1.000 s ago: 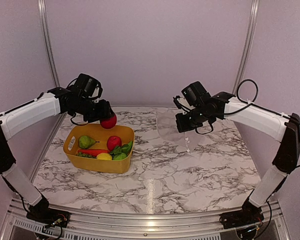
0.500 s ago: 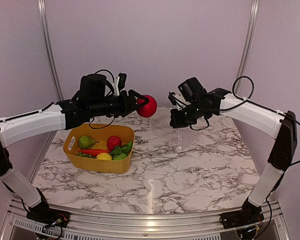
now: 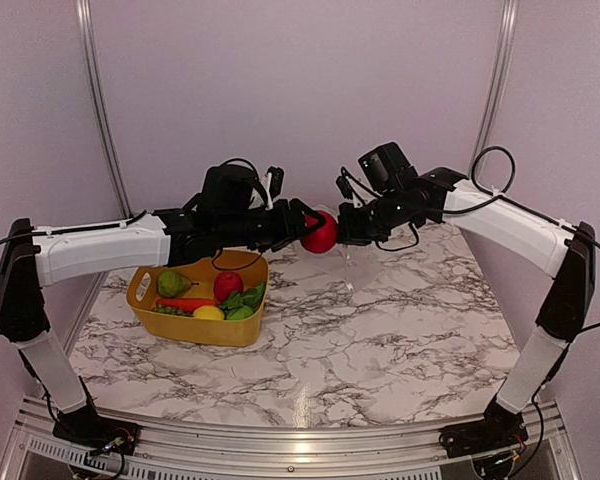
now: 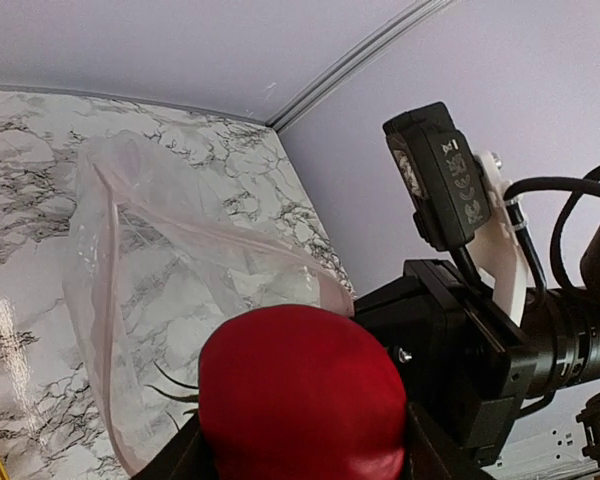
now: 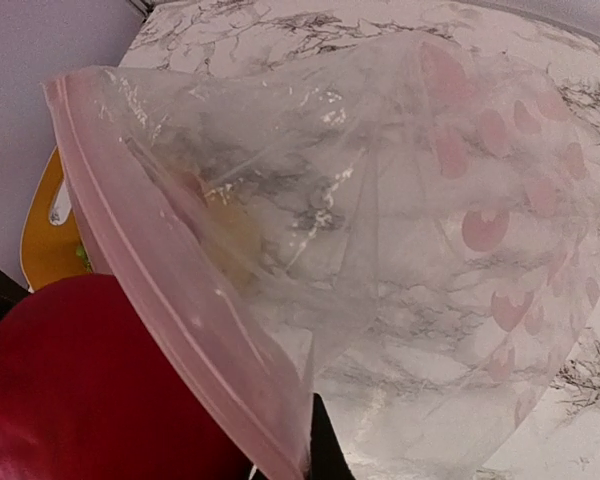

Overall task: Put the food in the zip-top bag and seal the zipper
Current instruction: Place the fake fruit in the zipper food storage bag.

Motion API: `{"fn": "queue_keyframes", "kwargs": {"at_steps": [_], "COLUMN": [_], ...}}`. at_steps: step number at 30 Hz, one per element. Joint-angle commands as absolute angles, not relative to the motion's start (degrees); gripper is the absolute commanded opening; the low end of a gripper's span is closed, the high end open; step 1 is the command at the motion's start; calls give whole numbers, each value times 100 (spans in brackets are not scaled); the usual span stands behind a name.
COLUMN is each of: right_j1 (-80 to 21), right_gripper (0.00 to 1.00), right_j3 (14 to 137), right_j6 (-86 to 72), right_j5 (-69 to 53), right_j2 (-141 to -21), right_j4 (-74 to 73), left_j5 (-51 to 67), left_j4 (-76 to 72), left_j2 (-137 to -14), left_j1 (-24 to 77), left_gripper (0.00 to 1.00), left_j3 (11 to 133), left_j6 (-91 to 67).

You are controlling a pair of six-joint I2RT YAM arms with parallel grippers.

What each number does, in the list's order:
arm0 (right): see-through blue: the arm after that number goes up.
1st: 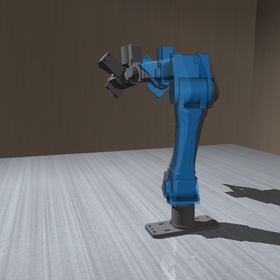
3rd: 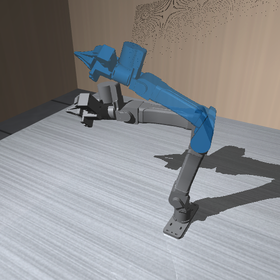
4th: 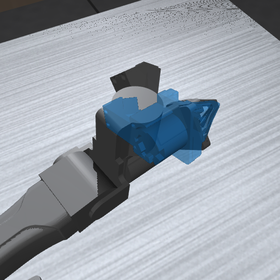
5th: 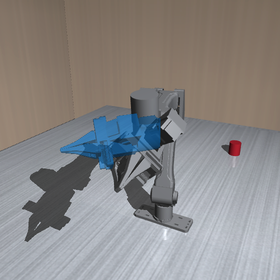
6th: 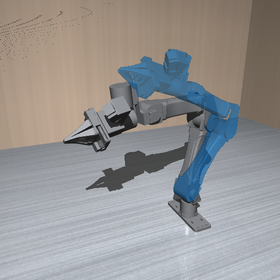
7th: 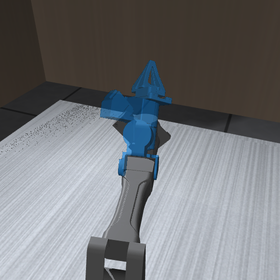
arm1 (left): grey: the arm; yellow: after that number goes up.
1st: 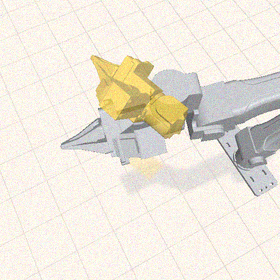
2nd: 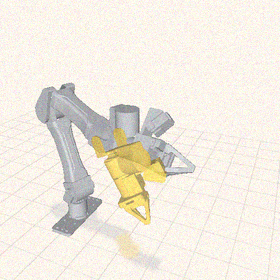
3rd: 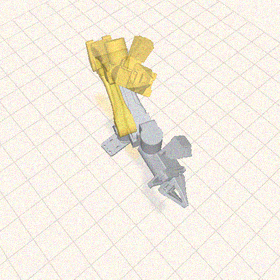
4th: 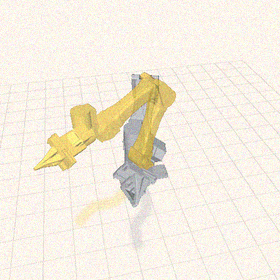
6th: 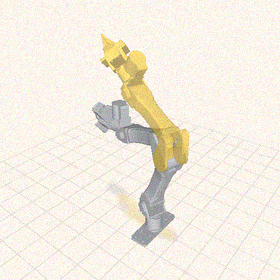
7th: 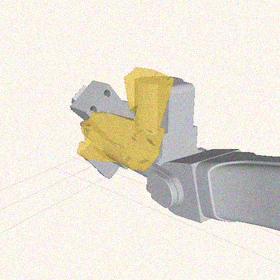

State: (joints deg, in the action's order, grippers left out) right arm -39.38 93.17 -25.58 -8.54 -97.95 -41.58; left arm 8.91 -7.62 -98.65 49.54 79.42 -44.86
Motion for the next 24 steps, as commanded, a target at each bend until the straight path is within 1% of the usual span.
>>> {"fn": "queue_keyframes", "kwargs": {"at_steps": [1,3,7,9,11,15,17,20,22,23,24], "right_j1": [-4000,-4005,-4006,-4006,-4002,-4002,-4006,-3986,-3977,-3969,-3964], "right_gripper": [0,0,0,0,0,0,0,0,0,0,0], "right_j3": [9345,9330,9350,9375,9407,9451,9472,9496,9512,9522,9527], "right_j6": [-2821,-2853,-2916,-2931,-2939,-2988,-3001,-3029,-3027,-3025,-3024], "right_j5": [-924,-895,-810,-840,-869,-858,-831,-843,-852,-853,-853], "right_j2": [-9508,-9478,-9431,-9443,-9476,-9514,-9531,-9551,-9554,-9564,-9564], "right_j4": [-4029,-4018,-4035,-4022,-4024,-4007,-4013,-3992,-3986,-3976,-3980], "left_j5": [-260,-447,-435,-404,-342,-70,-82,-37,-34,-27,-26], "left_j4": [298,625,762,726,841,658,536,401,362,311,249], "left_j2": [-10107,-10287,-10543,-10644,-10804,-10985,-10957,-10873,-10796,-10747,-10704], "left_j1": [4975,4975,4997,4999,5000,5022,5043,5045,5045,5053,5060], "left_gripper": [39,39,39,41,47,65,71,77,88,91,92], "left_j3": [8445,8679,9035,9163,9398,9717,9746,9743,9717,9702,9690], "left_j6": [-4767,-4888,-5042,-5093,-5105,-5027,-4949,-4860,-4810,-4769,-4724]}}
